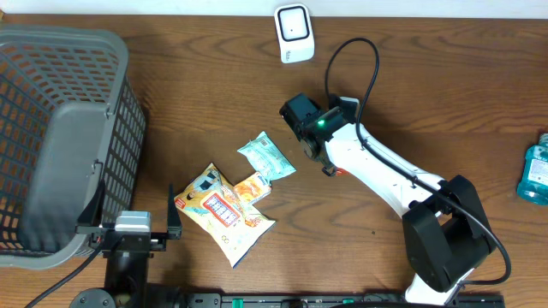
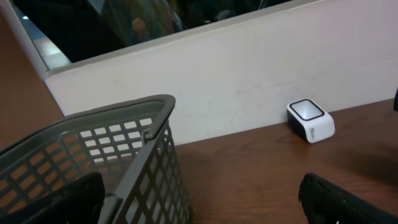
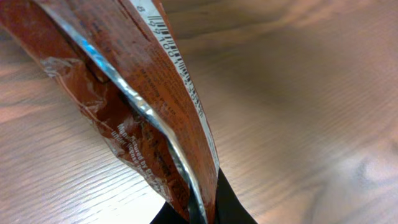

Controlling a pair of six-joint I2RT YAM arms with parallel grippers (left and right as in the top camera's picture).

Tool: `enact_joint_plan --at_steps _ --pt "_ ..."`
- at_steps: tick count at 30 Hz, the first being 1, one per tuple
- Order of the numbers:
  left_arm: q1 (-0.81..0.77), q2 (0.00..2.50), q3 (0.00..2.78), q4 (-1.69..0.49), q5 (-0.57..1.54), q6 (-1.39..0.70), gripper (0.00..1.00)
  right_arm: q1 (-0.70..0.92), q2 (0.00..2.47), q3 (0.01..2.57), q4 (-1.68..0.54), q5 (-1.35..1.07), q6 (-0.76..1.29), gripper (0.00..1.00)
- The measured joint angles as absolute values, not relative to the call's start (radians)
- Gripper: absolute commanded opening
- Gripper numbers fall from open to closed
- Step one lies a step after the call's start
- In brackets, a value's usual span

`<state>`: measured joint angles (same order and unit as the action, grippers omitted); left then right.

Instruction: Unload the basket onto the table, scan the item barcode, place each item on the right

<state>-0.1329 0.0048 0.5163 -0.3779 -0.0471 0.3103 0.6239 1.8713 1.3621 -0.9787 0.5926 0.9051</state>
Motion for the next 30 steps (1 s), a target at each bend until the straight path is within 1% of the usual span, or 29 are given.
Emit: enact_joint_plan --at_steps 4,8,16,20,27,30 --pt "-0.133 0.005 0.516 -0.378 -0.047 0.310 1.00 0.624 1.871 1.362 -1.059 0.658 1.057 0.02" --pt "-0.133 0.005 0.516 -0.378 -0.047 0.310 1.00 0.624 1.871 1.362 -1.122 0.709 1.253 0.02" --pt "-0.133 0.005 0.516 -0.378 -0.047 0.310 1.00 0.624 1.871 1.362 -1.145 0.678 1.557 0.02" --pt "-0.133 0.005 0.516 -0.378 -0.047 0.310 1.00 0.624 1.871 1.362 -1.144 0.646 1.604 0.02" --pt "-0.133 0.005 0.516 -0.378 -0.047 0.310 1.00 0.624 1.871 1.362 -1.144 0.626 1.625 0.02" --pt "-0.133 0.005 0.516 -0.378 -0.047 0.310 1.00 0.624 1.871 1.362 -1.142 0.573 1.666 0.01"
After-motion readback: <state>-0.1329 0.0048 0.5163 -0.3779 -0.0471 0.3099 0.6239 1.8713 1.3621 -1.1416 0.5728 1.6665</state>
